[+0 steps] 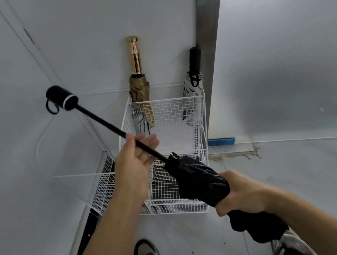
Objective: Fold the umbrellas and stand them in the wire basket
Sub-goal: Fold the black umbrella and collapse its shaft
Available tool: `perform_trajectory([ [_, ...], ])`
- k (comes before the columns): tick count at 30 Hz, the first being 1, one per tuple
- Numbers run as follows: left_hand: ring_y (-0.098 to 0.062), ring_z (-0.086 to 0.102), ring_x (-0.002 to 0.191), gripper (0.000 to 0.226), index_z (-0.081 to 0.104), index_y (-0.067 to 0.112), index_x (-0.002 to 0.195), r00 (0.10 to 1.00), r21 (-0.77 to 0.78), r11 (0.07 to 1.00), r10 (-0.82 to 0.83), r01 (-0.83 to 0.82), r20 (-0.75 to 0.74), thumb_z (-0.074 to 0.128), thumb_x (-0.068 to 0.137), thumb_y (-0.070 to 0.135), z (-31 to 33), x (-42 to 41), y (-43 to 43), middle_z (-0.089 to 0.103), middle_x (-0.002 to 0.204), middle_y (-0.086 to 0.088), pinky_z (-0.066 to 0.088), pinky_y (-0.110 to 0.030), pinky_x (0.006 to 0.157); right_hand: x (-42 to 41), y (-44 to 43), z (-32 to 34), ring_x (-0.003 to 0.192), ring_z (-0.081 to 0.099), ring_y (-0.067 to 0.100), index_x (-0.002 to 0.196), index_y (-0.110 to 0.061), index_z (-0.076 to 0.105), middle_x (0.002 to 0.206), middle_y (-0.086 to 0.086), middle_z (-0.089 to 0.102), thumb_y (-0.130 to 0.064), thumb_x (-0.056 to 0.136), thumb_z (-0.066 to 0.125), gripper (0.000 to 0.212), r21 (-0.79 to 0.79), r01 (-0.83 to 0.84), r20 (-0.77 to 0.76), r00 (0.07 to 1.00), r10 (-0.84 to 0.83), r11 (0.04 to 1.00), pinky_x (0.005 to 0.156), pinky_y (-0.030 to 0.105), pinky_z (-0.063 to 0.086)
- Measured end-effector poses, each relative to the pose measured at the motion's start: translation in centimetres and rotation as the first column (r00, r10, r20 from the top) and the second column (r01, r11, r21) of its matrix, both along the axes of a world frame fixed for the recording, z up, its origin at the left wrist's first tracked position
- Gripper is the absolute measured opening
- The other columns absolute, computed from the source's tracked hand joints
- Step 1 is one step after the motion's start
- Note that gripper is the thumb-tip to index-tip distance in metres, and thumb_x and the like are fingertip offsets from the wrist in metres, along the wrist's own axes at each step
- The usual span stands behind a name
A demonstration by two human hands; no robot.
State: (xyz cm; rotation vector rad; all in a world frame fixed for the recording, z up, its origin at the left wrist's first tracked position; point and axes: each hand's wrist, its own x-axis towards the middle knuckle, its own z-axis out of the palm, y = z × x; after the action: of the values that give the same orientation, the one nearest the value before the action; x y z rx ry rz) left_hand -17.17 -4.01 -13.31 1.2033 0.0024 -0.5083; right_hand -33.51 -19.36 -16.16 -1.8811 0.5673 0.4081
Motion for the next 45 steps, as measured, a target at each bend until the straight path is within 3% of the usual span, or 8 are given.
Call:
perform_trajectory([
  [8, -0.028, 0.069, 0.106, 0.027, 0.066, 0.004, 0.108, 0.992, -0.027, 0.995, -0.102, 0.100, -0.070, 0.047, 0.101, 0.022, -0.8, -3.6, -1.3, 0.073, 0.109, -0.015, 0.054, -0.035, 0.089, 0.7, 0.5, 0.3, 0.053, 0.056, 0.023, 0.079, -0.014, 0.056, 0.067, 0.005, 0.056, -0.008, 0.063, 0.075, 0.025, 0.062, 0.007, 0.031, 0.999, -0.009, 0.998, 0.054, 0.032, 0.049],
  [12, -0.034, 0.070, 0.101, 0.025, 0.055, 0.010, 0.121, 0.982, -0.106, 0.990, -0.108, 0.091, -0.158, 0.058, 0.095, 0.009, -0.4, -3.3, -1.5, 0.072, 0.104, -0.020, 0.058, -0.045, 0.086, 0.8, 1.3, 0.0, 0.052, 0.058, 0.020, 0.085, -0.014, 0.058, 0.069, 0.004, 0.059, -0.012, 0.060, 0.076, 0.031, 0.015, -0.001, 0.036, 0.999, 0.000, 1.000, 0.053, 0.033, 0.052],
  [19, -0.032, 0.067, 0.110, 0.040, 0.044, 0.009, 0.132, 0.944, -0.091, 0.941, -0.329, 0.327, -0.009, 0.040, 0.097, -0.011, -0.3, -2.2, -0.6, 0.070, 0.114, -0.021, 0.056, -0.040, 0.090, 0.7, 1.5, 0.2, 0.059, 0.060, 0.019, 0.087, -0.012, 0.057, 0.073, 0.006, 0.058, -0.010, 0.061, 0.078, 0.033, 0.082, 0.001, 0.013, 1.000, -0.003, 0.997, 0.057, 0.034, 0.054],
  [25, -0.027, 0.065, 0.115, 0.049, 0.043, 0.010, 0.137, 0.897, -0.114, 0.890, -0.441, 0.442, 0.036, 0.045, 0.093, -0.013, 0.0, -1.5, 0.0, 0.069, 0.118, -0.018, 0.053, -0.035, 0.093, 0.8, 2.4, 1.2, 0.071, 0.066, 0.024, 0.096, -0.011, 0.052, 0.086, 0.013, 0.061, 0.000, 0.070, 0.080, 0.040, 0.205, 0.045, -0.041, 0.998, -0.038, 0.978, 0.068, 0.039, 0.059],
  [30, -0.034, 0.066, 0.112, 0.030, 0.052, 0.014, 0.120, 0.980, -0.266, 0.950, -0.186, 0.162, -0.068, 0.060, 0.091, 0.020, 0.6, 1.0, 1.0, 0.069, 0.115, -0.020, 0.048, -0.045, 0.098, 0.8, 2.2, 1.4, 0.054, 0.062, 0.019, 0.089, -0.016, 0.055, 0.073, 0.007, 0.060, -0.001, 0.071, 0.076, 0.031, 0.081, 0.001, 0.000, 1.000, -0.001, 0.997, 0.055, 0.033, 0.056],
  [33, -0.031, 0.071, 0.102, 0.024, 0.057, 0.010, 0.105, 0.989, -0.209, 0.973, 0.074, -0.101, -0.130, 0.044, 0.102, 0.030, 0.7, 3.2, 2.2, 0.074, 0.101, -0.016, 0.046, -0.046, 0.102, 0.5, 1.9, 1.1, 0.050, 0.060, 0.017, 0.086, -0.017, 0.058, 0.070, 0.003, 0.061, -0.002, 0.070, 0.075, 0.028, 0.010, -0.067, -0.001, 0.998, 0.067, 0.998, 0.054, 0.033, 0.055],
  [39, -0.022, 0.069, 0.106, 0.023, 0.065, 0.009, 0.108, 0.984, 0.105, 0.979, -0.176, 0.173, 0.017, 0.048, 0.101, 0.023, -0.5, -1.0, -0.1, 0.075, 0.107, -0.010, 0.049, -0.043, 0.098, 0.7, 1.4, 0.5, 0.059, 0.062, 0.025, 0.083, -0.015, 0.059, 0.069, 0.006, 0.060, -0.006, 0.062, 0.077, 0.028, 0.052, 0.015, 0.050, 0.999, -0.018, 0.999, 0.058, 0.039, 0.056],
  [45, -0.027, 0.066, 0.107, 0.025, 0.058, 0.020, 0.109, 0.987, -0.092, 0.984, 0.149, -0.154, -0.062, 0.055, 0.096, 0.041, 0.5, 2.1, 1.4, 0.069, 0.110, -0.012, 0.050, -0.041, 0.093, 0.5, 0.6, 0.6, 0.050, 0.058, 0.023, 0.083, -0.020, 0.059, 0.066, 0.003, 0.058, -0.008, 0.063, 0.073, 0.028, -0.023, -0.010, 0.040, 0.999, 0.011, 1.000, 0.054, 0.041, 0.055],
])
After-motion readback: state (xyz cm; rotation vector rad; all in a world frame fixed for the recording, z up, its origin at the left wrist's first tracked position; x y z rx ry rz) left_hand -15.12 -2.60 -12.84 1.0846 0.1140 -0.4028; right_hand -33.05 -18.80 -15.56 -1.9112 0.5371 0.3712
